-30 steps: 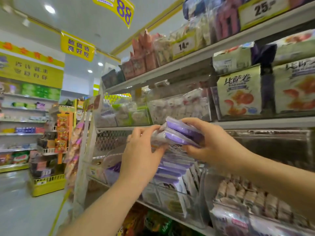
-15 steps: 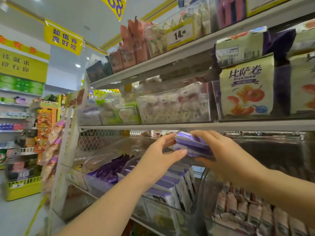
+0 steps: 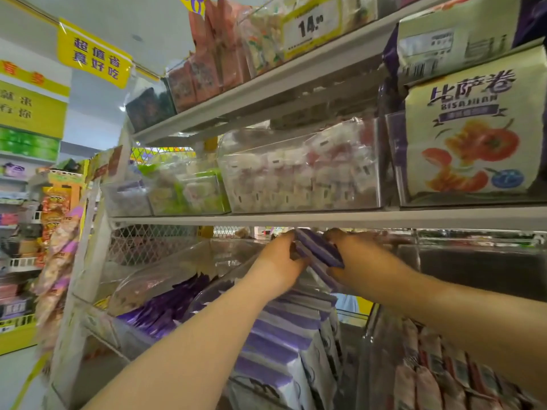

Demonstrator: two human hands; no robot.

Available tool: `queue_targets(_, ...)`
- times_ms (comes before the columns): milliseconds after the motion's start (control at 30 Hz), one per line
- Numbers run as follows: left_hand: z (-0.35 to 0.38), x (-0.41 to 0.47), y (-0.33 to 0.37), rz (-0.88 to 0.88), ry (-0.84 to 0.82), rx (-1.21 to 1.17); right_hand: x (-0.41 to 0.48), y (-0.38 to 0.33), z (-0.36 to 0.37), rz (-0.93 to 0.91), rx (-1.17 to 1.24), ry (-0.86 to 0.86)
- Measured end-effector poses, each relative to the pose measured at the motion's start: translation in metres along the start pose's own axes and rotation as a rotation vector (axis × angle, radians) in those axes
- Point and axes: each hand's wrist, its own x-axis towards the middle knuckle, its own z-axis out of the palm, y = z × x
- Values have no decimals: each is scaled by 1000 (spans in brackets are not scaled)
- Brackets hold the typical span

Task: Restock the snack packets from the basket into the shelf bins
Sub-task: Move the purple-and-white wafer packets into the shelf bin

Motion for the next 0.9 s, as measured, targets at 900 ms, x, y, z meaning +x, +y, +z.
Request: queue_targets(900,-44,-31,-67,152,-72,594,89,7,61,-55,-55,-492)
